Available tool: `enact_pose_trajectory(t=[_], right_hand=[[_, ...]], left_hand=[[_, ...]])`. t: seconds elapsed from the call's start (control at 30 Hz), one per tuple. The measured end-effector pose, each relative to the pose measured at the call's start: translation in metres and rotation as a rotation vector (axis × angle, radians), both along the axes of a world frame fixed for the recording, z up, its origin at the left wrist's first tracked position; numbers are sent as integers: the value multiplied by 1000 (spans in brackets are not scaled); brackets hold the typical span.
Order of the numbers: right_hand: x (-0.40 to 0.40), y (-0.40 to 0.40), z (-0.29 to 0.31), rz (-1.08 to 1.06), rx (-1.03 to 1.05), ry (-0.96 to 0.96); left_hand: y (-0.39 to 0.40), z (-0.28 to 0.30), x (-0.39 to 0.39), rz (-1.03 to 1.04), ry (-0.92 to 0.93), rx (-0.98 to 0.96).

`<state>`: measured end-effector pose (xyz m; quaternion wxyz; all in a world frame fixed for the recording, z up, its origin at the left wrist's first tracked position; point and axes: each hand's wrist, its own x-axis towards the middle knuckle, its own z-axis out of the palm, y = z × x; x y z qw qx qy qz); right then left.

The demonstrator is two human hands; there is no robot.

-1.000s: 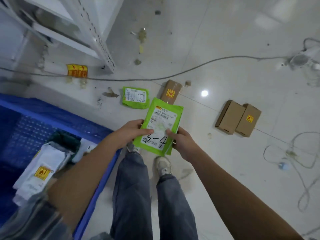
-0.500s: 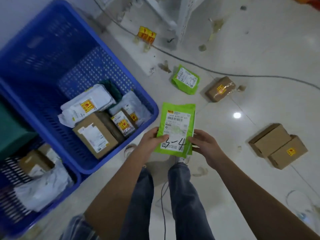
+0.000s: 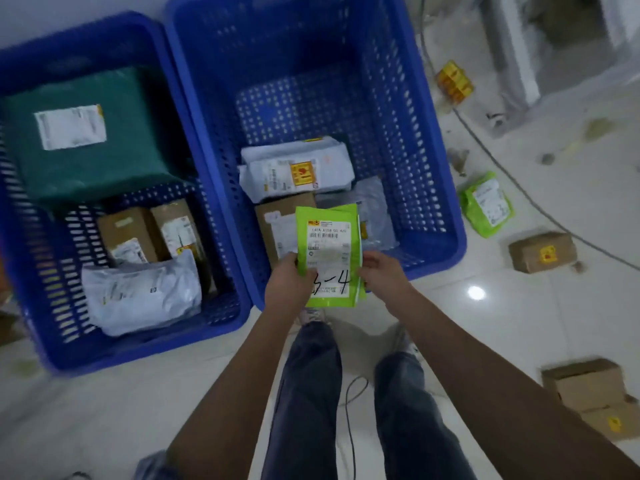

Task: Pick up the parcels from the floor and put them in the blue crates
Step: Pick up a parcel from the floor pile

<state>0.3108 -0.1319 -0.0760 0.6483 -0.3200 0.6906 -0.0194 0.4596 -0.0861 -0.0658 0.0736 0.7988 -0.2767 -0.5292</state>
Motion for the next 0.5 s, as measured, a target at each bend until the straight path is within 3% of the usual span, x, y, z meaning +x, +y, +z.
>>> enact_pose_trajectory(t=[0.1,0.3,0.5], right_hand=[[45,-11,-9,204,76,33],[90,-9,-33,335,117,13],[102,7,-71,497,115,52]], left_hand=[[-3,-12,27,-77,-129,66],[3,-39,42,-151,-262,208],[8,-71,29,-173,-159,288]])
